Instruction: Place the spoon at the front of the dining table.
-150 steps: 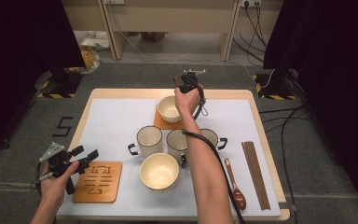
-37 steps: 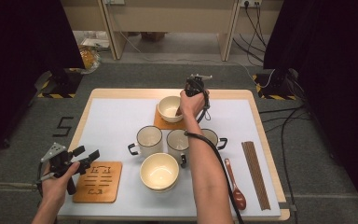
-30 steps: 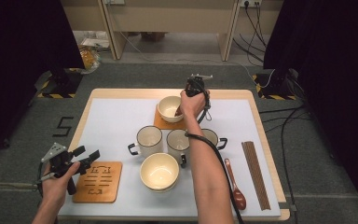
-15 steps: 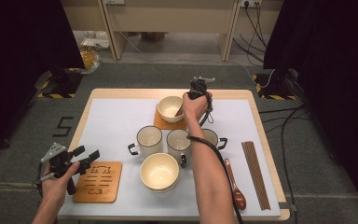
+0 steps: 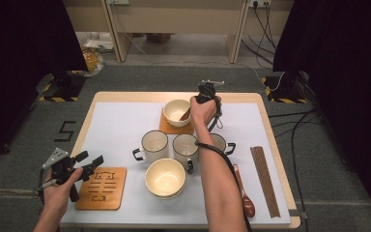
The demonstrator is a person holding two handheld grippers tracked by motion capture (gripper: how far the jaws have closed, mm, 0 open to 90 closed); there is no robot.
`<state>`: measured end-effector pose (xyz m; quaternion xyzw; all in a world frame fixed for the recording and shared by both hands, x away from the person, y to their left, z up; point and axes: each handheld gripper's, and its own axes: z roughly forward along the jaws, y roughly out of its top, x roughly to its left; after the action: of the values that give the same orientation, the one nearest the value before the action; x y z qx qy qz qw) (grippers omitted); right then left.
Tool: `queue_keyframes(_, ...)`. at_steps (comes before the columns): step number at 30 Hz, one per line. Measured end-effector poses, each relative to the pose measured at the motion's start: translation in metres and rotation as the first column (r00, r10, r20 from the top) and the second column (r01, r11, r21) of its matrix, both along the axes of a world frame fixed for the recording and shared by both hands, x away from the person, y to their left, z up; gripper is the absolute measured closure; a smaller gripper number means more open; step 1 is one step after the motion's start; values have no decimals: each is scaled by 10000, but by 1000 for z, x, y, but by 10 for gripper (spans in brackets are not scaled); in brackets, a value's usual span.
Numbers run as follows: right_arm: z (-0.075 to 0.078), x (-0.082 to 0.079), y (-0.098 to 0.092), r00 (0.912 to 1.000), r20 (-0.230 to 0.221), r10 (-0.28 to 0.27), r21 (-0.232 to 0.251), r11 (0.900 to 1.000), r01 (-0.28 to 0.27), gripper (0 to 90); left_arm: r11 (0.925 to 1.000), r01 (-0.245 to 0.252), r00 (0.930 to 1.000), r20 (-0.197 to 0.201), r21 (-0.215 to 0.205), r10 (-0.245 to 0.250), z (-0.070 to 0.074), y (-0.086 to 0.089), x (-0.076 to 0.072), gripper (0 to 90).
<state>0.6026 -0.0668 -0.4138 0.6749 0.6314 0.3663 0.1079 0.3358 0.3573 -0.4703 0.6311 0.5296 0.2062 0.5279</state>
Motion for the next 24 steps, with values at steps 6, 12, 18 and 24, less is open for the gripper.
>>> queue_keyframes(6,-1,-2,-2,9997,-250,-36,171,9998,41,693,10000,-8,10000,-1,-4,8,0,0,0,195)
queue_keyframes(12,-3,-6,-8,9981,-612,-10,305,9995,29,677,10000,22,10000,-4,29,-22,0,-1,0,195)
queue_keyframes(18,1,-10,-9,9980,-635,44,267,9996,-27,664,10000,40,10000,1,54,-40,0,-3,-1,195)
queue_keyframes(24,9,-14,-9,9977,-680,55,127,9999,-46,645,10000,54,10000,5,45,-54,1,-4,-1,195)
